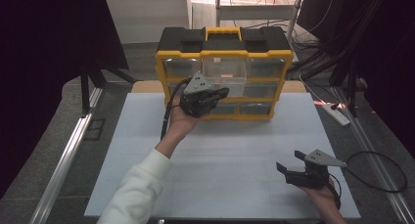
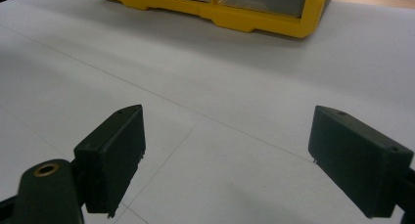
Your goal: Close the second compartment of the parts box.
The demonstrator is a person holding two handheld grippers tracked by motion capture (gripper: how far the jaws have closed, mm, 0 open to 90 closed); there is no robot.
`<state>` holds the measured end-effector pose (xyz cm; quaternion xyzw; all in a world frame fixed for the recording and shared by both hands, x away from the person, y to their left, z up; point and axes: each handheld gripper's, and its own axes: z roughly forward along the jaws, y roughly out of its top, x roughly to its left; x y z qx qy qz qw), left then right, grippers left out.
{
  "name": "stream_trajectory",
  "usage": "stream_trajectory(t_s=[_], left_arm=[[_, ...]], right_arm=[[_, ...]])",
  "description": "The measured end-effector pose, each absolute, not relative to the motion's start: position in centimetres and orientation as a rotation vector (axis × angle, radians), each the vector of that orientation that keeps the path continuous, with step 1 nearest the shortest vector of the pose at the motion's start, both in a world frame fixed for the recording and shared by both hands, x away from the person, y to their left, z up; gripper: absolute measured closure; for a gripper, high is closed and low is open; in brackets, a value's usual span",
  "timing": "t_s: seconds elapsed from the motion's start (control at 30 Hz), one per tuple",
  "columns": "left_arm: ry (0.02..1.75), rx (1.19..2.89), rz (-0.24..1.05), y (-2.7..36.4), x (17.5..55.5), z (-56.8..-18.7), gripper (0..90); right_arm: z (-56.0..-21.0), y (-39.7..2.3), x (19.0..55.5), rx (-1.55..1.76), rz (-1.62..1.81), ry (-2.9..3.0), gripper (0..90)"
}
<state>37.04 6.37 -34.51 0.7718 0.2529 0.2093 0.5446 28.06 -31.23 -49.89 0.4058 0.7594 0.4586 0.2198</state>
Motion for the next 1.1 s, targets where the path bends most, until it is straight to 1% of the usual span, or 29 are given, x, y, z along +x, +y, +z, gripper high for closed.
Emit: stream_trajectory(t_s=[0.33,0.4,0.5,1.1], left_arm=[[0.649,1.824,0.518,6.5,38.0,-34.9,89.2],[0.65,1.818,0.503,6.6,38.2,-34.9,89.2],[0.648,1.83,0.526,6.5,38.3,-34.8,89.2],[0.706,1.835,0.547,6.3,40.0,-34.8,89.2]], right_arm=[[-49.9,-31.2,28.0,1.119,1.265,2.101,14.3],[-49.9,-31.2,28.0,1.119,1.266,2.102,14.3],[-49.9,-31.2,28.0,1.12,1.267,2.101,14.3],[-49.9,-31.3,28.0,1.116,1.265,2.103,14.4]])
